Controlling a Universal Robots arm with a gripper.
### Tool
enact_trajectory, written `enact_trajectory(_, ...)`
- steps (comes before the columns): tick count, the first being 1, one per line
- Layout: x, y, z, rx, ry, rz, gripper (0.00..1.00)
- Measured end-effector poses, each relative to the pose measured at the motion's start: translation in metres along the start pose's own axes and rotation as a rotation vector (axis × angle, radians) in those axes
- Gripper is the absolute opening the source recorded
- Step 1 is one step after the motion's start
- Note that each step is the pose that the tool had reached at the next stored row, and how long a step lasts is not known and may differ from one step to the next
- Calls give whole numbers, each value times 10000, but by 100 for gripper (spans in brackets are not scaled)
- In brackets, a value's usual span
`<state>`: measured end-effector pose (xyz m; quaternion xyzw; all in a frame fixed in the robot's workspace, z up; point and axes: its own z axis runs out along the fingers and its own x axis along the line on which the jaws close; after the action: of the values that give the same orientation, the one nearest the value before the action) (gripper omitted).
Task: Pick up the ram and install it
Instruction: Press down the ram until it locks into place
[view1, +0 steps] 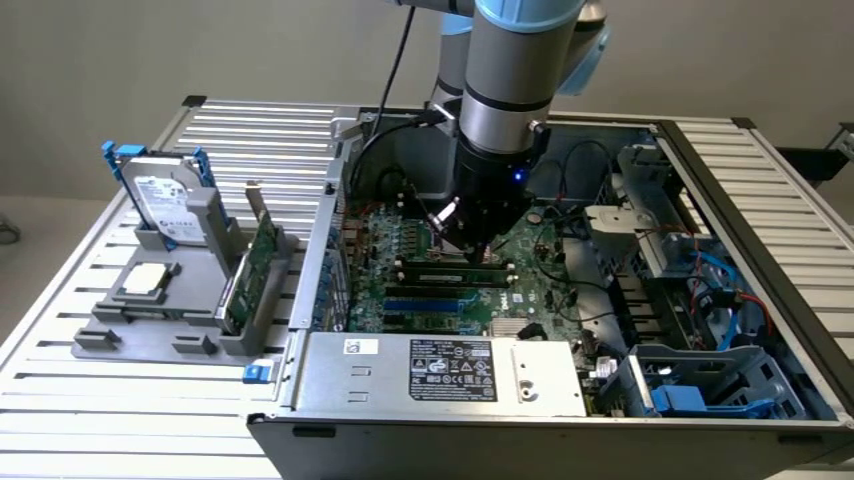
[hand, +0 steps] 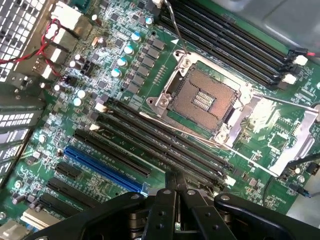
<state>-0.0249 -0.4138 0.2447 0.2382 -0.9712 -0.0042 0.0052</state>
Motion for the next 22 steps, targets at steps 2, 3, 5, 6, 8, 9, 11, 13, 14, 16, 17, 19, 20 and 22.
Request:
enact_trajectory(2, 0, 0, 0, -1, -2, 269, 11)
enact_trajectory(3, 0, 0, 0, -2, -3, 402, 11)
enact_trajectory(5, 0, 0, 0, -3, -5, 676, 11)
enact_trajectory(6, 0, 0, 0, -3, -6, 810, 11)
enact_trajectory(8, 0, 0, 0, -5, -9, 1091, 11)
enact_trajectory(9, 0, 0, -1, -5, -10, 1227, 11)
enact_trajectory(11, 0, 0, -1, -7, -13, 1498, 11)
enact_trajectory(13, 0, 0, -1, -8, -15, 1772, 11)
enact_trajectory(14, 0, 0, -1, -9, -16, 1908, 11)
enact_trajectory(16, 0, 0, -1, -10, -19, 2179, 11)
enact_trajectory(17, 0, 0, -1, -11, -20, 2314, 11)
enact_trajectory(19, 0, 0, -1, -13, -22, 2590, 11)
enact_trajectory(20, 0, 0, -1, -14, -24, 2744, 11)
enact_trajectory(22, 0, 0, -1, -16, -27, 3029, 11)
